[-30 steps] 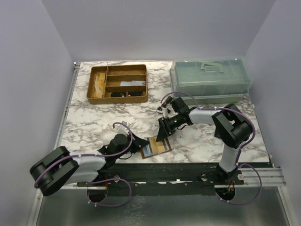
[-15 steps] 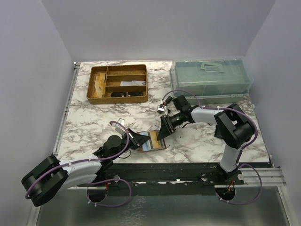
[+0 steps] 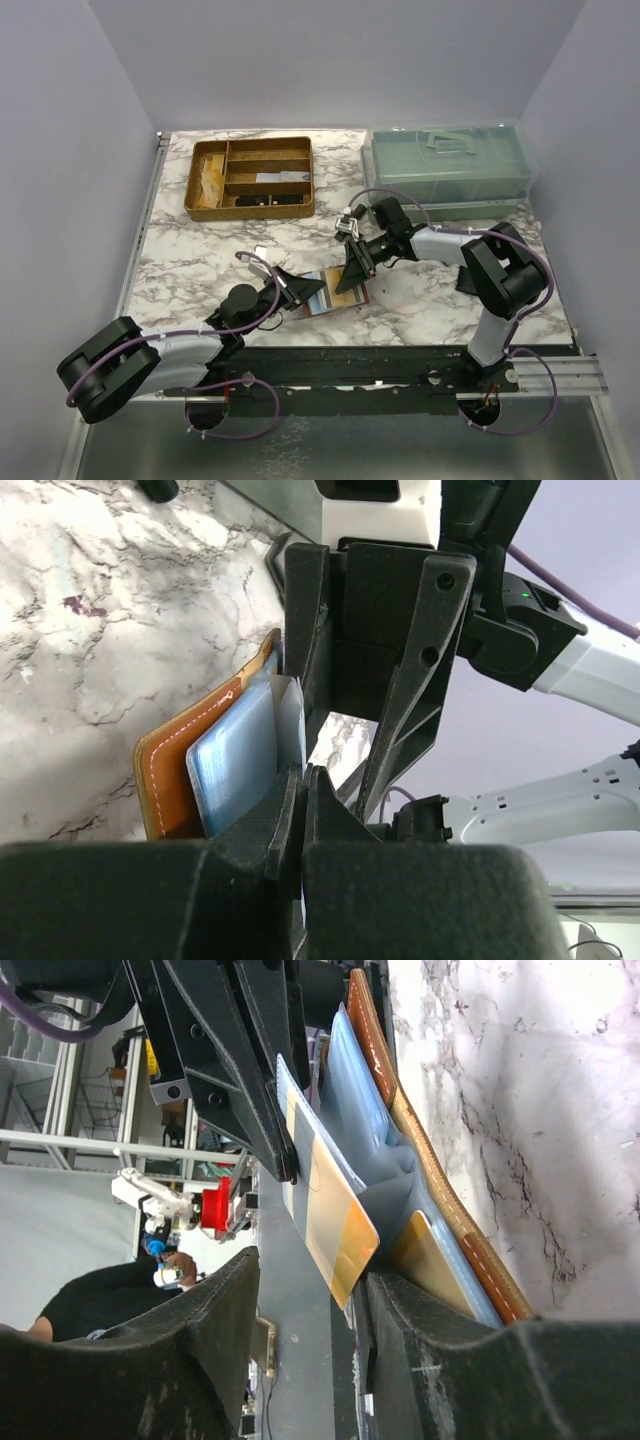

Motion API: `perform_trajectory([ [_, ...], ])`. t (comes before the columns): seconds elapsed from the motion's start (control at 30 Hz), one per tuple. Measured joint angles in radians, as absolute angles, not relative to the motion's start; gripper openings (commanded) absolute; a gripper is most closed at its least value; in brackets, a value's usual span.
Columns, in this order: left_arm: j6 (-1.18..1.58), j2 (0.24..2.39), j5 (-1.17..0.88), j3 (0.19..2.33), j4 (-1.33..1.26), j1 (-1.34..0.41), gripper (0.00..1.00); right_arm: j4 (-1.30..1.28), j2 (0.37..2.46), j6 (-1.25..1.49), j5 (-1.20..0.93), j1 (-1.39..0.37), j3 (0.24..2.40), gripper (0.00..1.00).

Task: Take the credit cards out of the card holder
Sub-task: Remove the credit card from the card holder.

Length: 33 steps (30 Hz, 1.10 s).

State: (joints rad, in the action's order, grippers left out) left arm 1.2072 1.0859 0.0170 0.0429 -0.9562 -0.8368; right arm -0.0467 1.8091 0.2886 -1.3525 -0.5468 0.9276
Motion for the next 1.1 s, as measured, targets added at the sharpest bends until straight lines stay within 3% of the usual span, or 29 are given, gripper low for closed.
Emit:
perform_trajectory([
  [0.17,1.209,1.106,0.015,0.047,-1.002,-0.837,0.0,-0.006,1.804,0.335,-1.372,-0.537,0.92,0.31],
  [0.37,1.212,1.138,0.001,0.056,-1.038,-0.837,0.0,0.078,1.804,0.41,-1.397,-0.498,0.877,0.0],
  [0.6,1.232,1.15,-0.003,0.046,-1.083,-0.833,0.0,0.089,1.771,0.395,-1.409,-0.471,0.867,0.0],
  [1.1,1.251,0.808,0.047,0.007,-0.841,-0.81,0.0,-0.078,1.734,0.169,-1.427,-0.403,0.904,0.0],
])
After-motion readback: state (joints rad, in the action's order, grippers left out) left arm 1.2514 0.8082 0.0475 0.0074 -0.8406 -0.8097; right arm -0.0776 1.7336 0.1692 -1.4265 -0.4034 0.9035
